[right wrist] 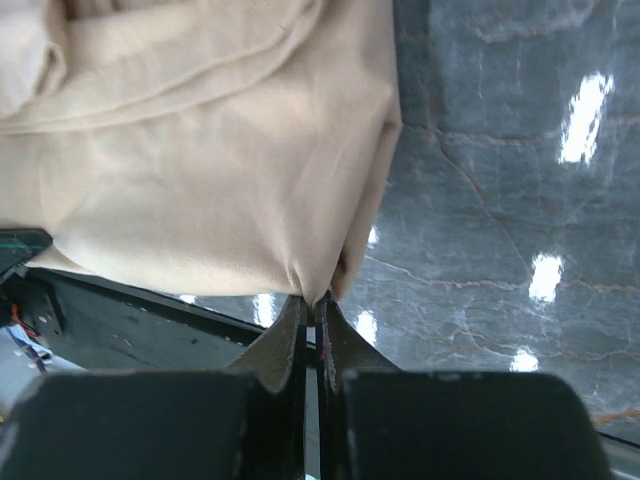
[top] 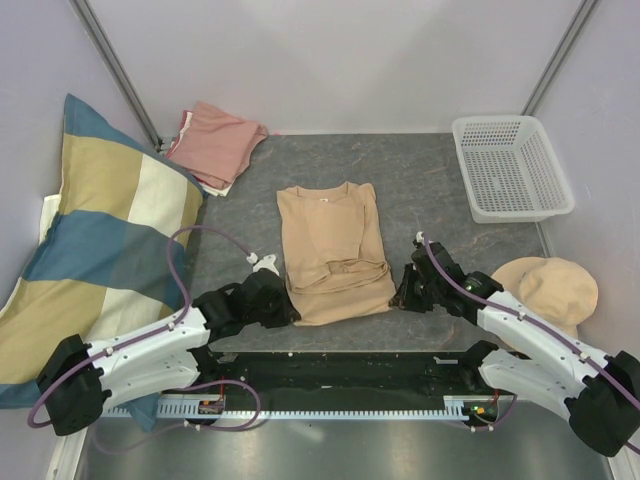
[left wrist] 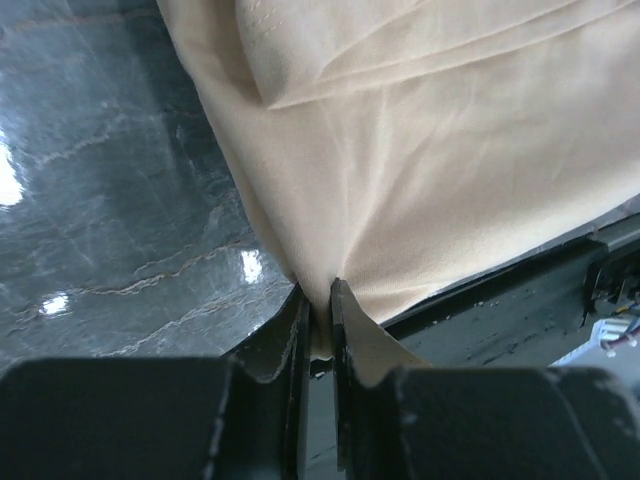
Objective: Fold and stack the t-shirts
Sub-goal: Fold the long partially folded tshirt into a neat square
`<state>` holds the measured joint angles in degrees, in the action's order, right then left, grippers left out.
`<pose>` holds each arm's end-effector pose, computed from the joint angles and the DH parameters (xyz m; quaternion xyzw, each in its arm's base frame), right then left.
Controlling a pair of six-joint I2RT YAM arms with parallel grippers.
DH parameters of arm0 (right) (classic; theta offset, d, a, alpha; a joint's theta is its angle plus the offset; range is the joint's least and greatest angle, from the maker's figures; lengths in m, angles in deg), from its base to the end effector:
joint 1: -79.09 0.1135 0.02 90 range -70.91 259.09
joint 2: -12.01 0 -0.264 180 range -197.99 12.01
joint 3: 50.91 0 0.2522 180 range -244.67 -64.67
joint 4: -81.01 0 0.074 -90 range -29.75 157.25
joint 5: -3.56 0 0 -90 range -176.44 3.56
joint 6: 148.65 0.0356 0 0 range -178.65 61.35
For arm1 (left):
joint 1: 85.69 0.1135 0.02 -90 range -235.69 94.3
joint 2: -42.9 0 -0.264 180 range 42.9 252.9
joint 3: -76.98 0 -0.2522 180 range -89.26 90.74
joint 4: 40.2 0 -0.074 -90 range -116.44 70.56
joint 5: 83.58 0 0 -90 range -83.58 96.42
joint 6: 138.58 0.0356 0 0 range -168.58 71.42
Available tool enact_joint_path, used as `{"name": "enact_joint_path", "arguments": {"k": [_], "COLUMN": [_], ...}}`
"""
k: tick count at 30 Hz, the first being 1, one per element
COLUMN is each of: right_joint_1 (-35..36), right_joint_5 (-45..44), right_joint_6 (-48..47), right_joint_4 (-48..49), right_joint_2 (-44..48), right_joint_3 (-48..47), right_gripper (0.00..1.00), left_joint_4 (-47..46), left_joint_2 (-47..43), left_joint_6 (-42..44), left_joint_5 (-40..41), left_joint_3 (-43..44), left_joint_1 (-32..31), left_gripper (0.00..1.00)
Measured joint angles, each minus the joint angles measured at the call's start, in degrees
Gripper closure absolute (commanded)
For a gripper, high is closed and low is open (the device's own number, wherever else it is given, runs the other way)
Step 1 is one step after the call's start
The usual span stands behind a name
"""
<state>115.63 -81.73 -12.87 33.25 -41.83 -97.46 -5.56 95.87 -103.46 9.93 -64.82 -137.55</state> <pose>0.1406 0.1078 0.2049 0.0645 0.9509 0.2270 0.2001 0.1105 -0.1372 0.1768 -0.0353 0.9369 -0.2611 0.2299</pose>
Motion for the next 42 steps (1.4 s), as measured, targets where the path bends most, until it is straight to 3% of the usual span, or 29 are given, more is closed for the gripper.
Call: {"name": "enact_joint_path", "arguments": {"k": [14, 20, 28, 42], "right_joint_1": [0.0, -0.2, -2.6, -9.5], "right_joint_5": [-6.8, -8.9, -10.0, -8.0], "right_joint_6": [-1.5, -2.8, -5.2, -9.1], "right_joint_4": [5.4, 6.7, 9.5, 13.4], "right_joint_2": [-12.6, -15.7, -22.5, -38.4], "right_joint_3": [-13.2, -18.8, -24.1, -37.3], "right_gripper": [1.0, 1.0, 1.0, 1.0], "left_joint_4": [7.3, 6.9, 2.6, -3.0], "left_joint_2": [5.4, 8.5, 15.8, 30.1], "left_joint_6": [1.4, 5.1, 11.0, 18.6], "left_joint_5": [8.8, 11.0, 9.1, 3.9], "left_joint_3": [15.0, 19.1, 23.6, 36.5], "left_joint_1": [0.4, 4.8, 13.7, 21.6], "left_gripper": [0.84, 0.84, 0.84, 0.85]}}
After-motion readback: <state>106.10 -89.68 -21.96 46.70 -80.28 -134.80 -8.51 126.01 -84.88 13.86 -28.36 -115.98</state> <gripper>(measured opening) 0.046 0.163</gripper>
